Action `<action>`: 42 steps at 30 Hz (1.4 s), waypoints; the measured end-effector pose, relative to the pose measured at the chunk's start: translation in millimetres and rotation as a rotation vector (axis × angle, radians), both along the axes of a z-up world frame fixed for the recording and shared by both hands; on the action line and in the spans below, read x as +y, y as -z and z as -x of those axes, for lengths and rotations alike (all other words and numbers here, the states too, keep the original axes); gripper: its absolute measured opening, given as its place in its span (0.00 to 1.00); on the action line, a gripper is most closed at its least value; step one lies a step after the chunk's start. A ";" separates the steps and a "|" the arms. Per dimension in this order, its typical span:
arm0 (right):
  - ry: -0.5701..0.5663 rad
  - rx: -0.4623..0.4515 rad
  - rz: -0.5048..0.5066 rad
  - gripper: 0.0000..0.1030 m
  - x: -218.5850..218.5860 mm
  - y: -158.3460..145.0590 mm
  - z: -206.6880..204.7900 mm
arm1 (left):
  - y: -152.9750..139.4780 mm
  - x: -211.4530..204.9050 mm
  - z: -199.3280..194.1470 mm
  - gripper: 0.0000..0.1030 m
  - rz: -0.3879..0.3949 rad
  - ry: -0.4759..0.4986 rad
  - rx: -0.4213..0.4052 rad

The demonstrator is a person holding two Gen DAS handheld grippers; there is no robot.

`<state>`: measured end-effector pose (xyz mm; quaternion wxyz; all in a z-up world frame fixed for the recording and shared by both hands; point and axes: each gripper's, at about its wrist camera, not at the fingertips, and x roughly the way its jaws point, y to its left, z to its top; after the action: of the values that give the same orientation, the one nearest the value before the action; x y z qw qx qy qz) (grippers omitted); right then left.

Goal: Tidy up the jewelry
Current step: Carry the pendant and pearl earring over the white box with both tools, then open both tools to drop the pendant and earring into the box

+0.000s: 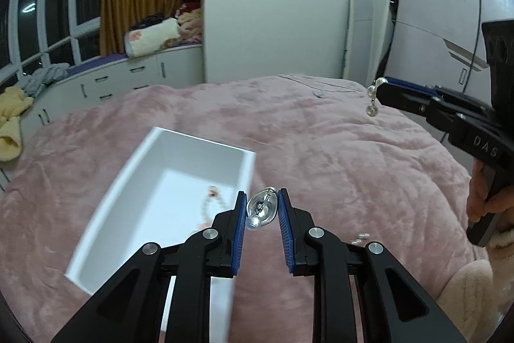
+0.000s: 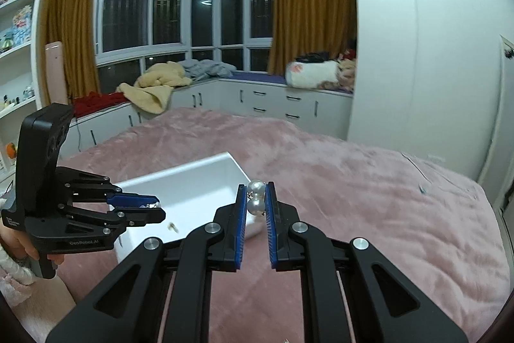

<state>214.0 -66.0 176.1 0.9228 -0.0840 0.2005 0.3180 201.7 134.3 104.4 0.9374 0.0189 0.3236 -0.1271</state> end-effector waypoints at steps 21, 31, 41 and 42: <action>-0.144 0.103 0.034 0.12 126.9 18.8 -62.5 | 17.1 98.7 -19.2 0.24 -0.089 -0.205 0.036; -0.156 0.183 0.021 0.12 156.6 42.5 -87.1 | 44.6 123.6 -31.1 0.24 -0.047 -0.253 0.080; -0.162 0.243 0.060 0.13 176.2 67.0 -94.6 | 58.2 126.4 -29.1 0.24 -0.013 -0.271 0.094; -0.159 0.244 0.063 0.13 176.7 68.6 -94.7 | 60.2 127.1 -29.3 0.24 -0.011 -0.273 0.096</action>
<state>308.8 110.7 107.5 0.8604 -0.0893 0.3140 0.3914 231.1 261.4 44.2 0.9292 -0.0263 0.3685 0.0025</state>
